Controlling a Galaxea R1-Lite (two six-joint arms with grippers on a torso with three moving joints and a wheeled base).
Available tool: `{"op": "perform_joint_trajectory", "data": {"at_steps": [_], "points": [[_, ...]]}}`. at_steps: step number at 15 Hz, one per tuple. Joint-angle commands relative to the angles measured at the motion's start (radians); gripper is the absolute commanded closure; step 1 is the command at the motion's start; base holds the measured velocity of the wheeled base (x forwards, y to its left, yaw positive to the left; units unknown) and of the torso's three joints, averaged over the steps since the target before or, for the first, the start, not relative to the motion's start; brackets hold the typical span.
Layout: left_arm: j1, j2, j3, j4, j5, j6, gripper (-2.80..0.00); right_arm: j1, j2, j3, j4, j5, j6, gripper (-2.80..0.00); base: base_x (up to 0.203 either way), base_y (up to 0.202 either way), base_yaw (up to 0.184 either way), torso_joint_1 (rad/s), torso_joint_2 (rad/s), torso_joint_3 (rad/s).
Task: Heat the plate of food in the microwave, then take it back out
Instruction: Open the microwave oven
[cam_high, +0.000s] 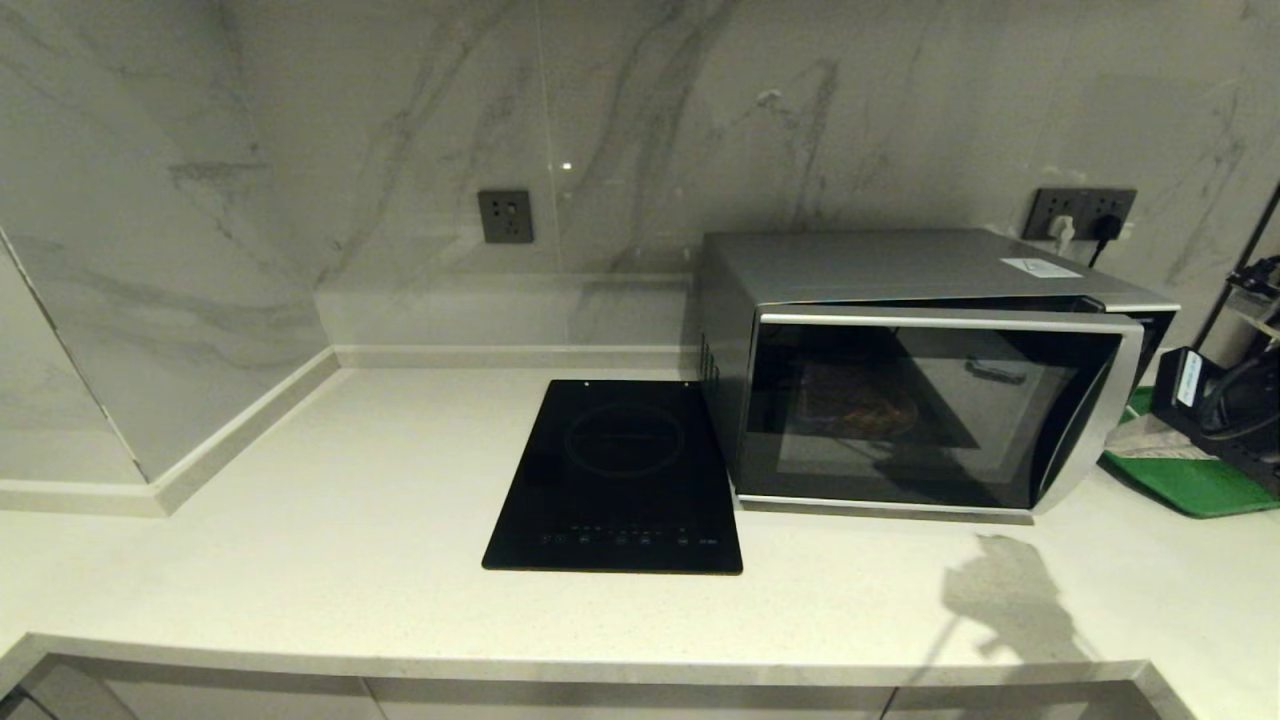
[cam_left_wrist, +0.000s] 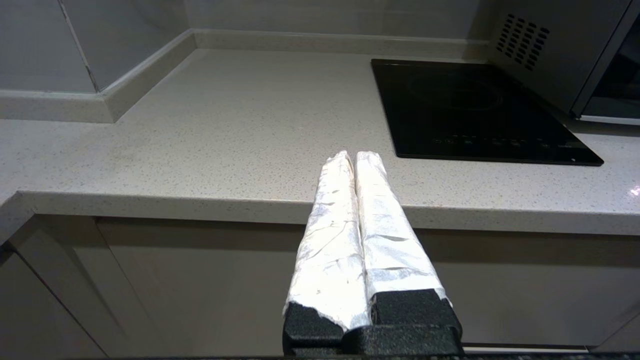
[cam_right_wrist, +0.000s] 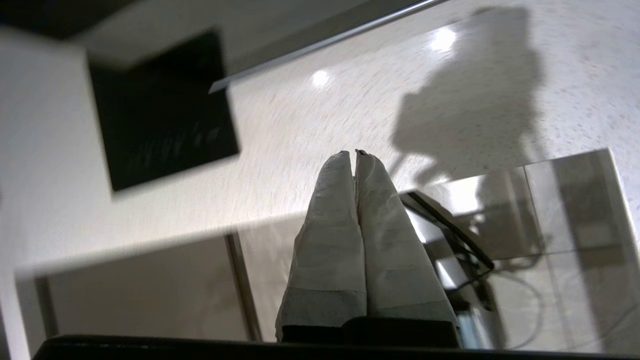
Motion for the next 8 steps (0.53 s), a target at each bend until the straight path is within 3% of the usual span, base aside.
{"op": "perform_joint_trajectory", "data": {"at_steps": [1, 4, 8], "points": [[0.0, 0.0, 0.0, -0.001, 0.0, -0.001, 0.0, -0.059, -0.032, -0.094, 0.114, 0.151, -0.147, 0.0, 0.0, 0.0, 0.0, 0.0, 0.0, 0.0], [0.0, 0.0, 0.0, -0.001, 0.0, -0.001, 0.0, -0.069, 0.072, -0.322, 0.243, 0.182, -0.162, 0.0, 0.0, 0.0, 0.0, 0.0, 0.0, 0.0], [0.0, 0.0, 0.0, -0.001, 0.0, -0.001, 0.0, -0.071, 0.273, -0.659, 0.275, 0.156, -0.109, 0.0, 0.0, 0.0, 0.0, 0.0, 0.0, 0.0]]}}
